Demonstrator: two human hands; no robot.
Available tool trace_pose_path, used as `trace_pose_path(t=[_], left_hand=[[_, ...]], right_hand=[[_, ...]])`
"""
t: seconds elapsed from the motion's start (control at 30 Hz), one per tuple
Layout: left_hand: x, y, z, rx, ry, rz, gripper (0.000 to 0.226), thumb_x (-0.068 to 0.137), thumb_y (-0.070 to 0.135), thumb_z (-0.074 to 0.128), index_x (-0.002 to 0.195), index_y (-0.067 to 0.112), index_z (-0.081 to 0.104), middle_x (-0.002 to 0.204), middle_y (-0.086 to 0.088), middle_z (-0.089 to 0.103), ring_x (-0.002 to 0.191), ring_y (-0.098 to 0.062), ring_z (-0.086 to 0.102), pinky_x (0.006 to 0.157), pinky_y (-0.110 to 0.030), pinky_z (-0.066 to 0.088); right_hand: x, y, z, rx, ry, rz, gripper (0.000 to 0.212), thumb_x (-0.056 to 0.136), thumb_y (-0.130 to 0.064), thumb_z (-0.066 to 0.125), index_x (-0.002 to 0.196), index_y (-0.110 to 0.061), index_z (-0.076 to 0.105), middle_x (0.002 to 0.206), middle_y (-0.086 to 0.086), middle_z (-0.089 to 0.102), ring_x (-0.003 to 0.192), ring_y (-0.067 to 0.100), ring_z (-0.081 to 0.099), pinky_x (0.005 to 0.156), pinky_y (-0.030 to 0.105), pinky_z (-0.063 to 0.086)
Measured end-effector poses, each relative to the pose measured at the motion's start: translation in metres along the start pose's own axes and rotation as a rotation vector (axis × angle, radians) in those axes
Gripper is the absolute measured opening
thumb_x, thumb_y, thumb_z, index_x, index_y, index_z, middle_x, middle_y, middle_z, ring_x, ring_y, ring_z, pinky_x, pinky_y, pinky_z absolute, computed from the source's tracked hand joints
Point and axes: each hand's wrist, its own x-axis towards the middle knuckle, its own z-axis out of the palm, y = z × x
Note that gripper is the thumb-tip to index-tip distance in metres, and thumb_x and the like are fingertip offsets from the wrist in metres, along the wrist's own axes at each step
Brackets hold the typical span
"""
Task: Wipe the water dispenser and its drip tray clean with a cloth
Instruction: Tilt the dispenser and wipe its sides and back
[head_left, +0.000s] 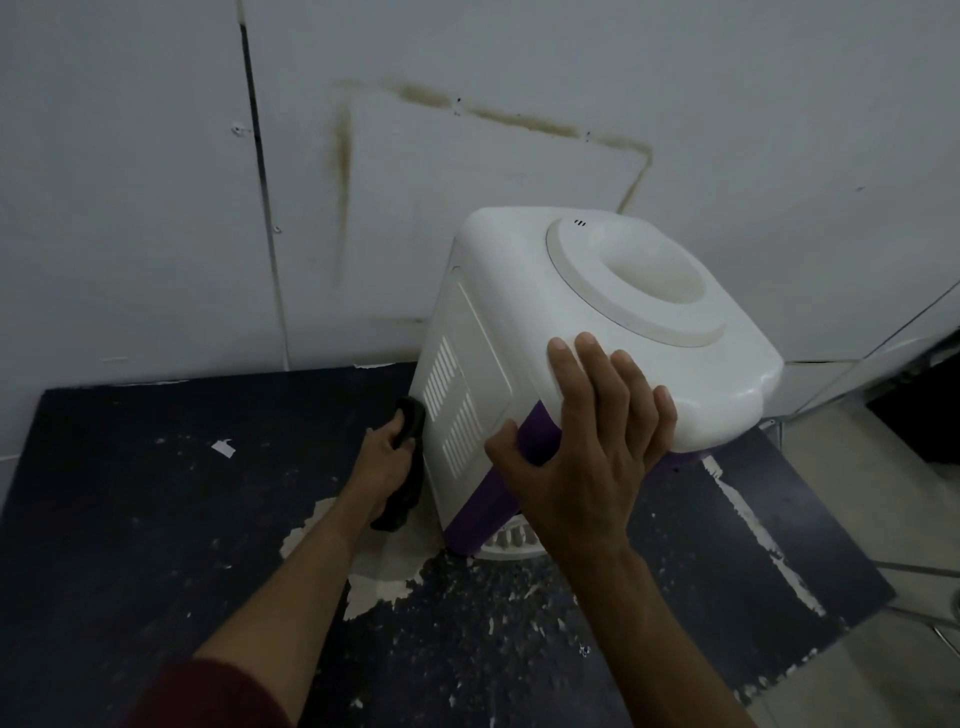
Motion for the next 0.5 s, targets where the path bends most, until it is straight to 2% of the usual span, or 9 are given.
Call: trace_pose_path(t=[0.17,0.3,0.4,0.47,0.5], left_hand=[[-0.035,-0.022,0.011,-0.013,-0.035,0.035,0.052,0.104,0.005,0.049,0.152,0.022,0.039,0.141,-0.011,0.055,0.121,-0.03,0.056,0.106,-0.039,0.047],[-0.015,0.005,0.015,-0.371,0.033,-0.072,0.049,0.106,0.012,0.046,0.153,0.027,0.039,0.143,-0.009,0.052,0.124,-0.029,0.053,0.108,-0.045,0.044],[-0.009,0.032,0.024,-0.456,0.087,-0.032,0.045,0.109,0.018,0.04,0.153,0.028,0.038,0.143,-0.007,0.05,0.125,-0.031,0.051,0.109,-0.054,0.042],[-0.017,0.04,0.033,-0.483,0.101,-0.014,0.045,0.107,0.025,0.042,0.15,0.037,0.037,0.142,-0.002,0.047,0.125,-0.029,0.05,0.109,-0.056,0.042],[-0.022,0.038,0.037,-0.469,0.101,0.009,0.045,0.103,0.032,0.045,0.146,0.047,0.039,0.144,-0.002,0.047,0.126,-0.029,0.05,0.109,-0.058,0.042]], right_hand=[[-0.001,0.001,0.003,-0.003,0.035,0.002,0.074,0.07,-0.042,0.075,0.136,-0.017,0.051,0.142,0.006,0.05,0.135,0.031,0.041,0.114,0.054,0.024],[0.0,-0.001,0.0,-0.004,0.009,0.001,0.076,0.069,-0.042,0.074,0.137,-0.018,0.049,0.143,0.006,0.049,0.136,0.03,0.041,0.113,0.056,0.025],[0.0,-0.001,0.0,-0.001,-0.001,0.002,0.077,0.069,-0.043,0.074,0.137,-0.018,0.049,0.143,0.006,0.049,0.136,0.03,0.041,0.114,0.055,0.025],[0.0,-0.001,0.0,-0.002,0.011,0.005,0.077,0.068,-0.043,0.074,0.136,-0.018,0.05,0.142,0.007,0.051,0.136,0.03,0.041,0.113,0.055,0.025],[0.0,0.0,0.0,-0.001,0.015,0.006,0.077,0.068,-0.043,0.074,0.136,-0.018,0.05,0.142,0.007,0.052,0.136,0.03,0.041,0.114,0.055,0.025]])
